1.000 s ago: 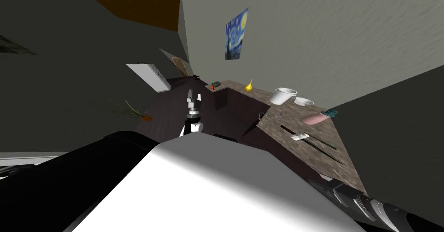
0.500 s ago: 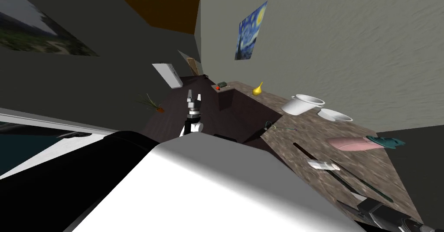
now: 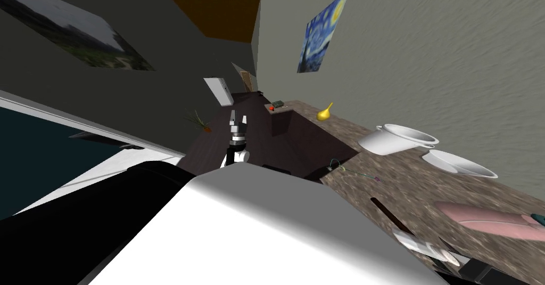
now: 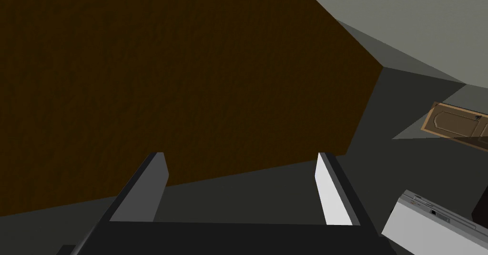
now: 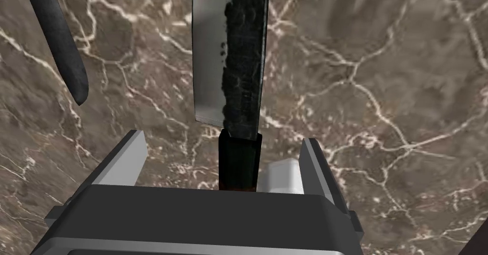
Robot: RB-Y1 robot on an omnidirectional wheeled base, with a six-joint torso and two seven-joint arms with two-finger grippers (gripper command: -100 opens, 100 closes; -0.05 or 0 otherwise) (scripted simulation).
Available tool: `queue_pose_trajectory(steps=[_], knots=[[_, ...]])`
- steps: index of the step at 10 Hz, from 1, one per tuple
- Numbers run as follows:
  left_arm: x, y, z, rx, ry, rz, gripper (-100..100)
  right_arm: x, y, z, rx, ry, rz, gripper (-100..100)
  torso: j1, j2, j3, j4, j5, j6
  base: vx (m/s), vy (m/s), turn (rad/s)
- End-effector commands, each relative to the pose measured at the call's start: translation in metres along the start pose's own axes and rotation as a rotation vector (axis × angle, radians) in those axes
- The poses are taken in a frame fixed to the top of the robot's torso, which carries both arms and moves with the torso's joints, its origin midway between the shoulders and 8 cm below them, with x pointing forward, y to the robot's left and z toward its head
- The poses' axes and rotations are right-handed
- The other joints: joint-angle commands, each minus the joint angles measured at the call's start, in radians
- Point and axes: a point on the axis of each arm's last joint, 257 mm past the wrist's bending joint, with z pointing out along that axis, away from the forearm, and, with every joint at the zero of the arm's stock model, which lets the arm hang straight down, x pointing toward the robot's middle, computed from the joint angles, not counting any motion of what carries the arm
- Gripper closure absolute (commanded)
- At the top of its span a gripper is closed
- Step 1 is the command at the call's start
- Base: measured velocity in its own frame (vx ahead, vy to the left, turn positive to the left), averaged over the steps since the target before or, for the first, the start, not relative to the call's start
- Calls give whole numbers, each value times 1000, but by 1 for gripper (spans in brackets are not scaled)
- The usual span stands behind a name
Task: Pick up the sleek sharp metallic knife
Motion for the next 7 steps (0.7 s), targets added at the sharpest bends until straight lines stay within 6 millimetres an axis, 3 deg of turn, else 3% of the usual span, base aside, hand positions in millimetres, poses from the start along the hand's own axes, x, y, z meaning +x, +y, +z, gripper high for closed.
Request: queue_pose_trajectory(steps=[1, 2, 4, 5, 6, 7], knots=[[0, 0, 0, 0, 0, 0, 0, 0, 0, 0, 0, 0, 0, 0, 0, 0, 0, 0, 0, 0, 8, -12, -3], [0, 0, 0, 0, 0, 0, 0, 6, 9, 11, 1, -1, 10, -100, 3, 2, 1, 1, 1, 0, 10, -29, 65], [0, 0, 0, 0, 0, 0, 0, 11, 19, 23, 2, -2, 20, -100, 3, 3, 2, 1, 1, 0, 8, -37, 75], [0, 0, 0, 0, 0, 0, 0, 10, 16, 19, 1, -2, 17, -100, 3, 3, 2, 1, 1, 0, 2, -14, 11], [0, 0, 0, 0, 0, 0, 0, 10, 16, 19, 2, -2, 17, 100, 4, 4, 2, 1, 1, 0, 0, 0, 0], [0, 0, 0, 0, 0, 0, 0, 10, 17, 19, 0, -2, 17, 100, 5, 4, 2, 1, 2, 0, 0, 0, 0]])
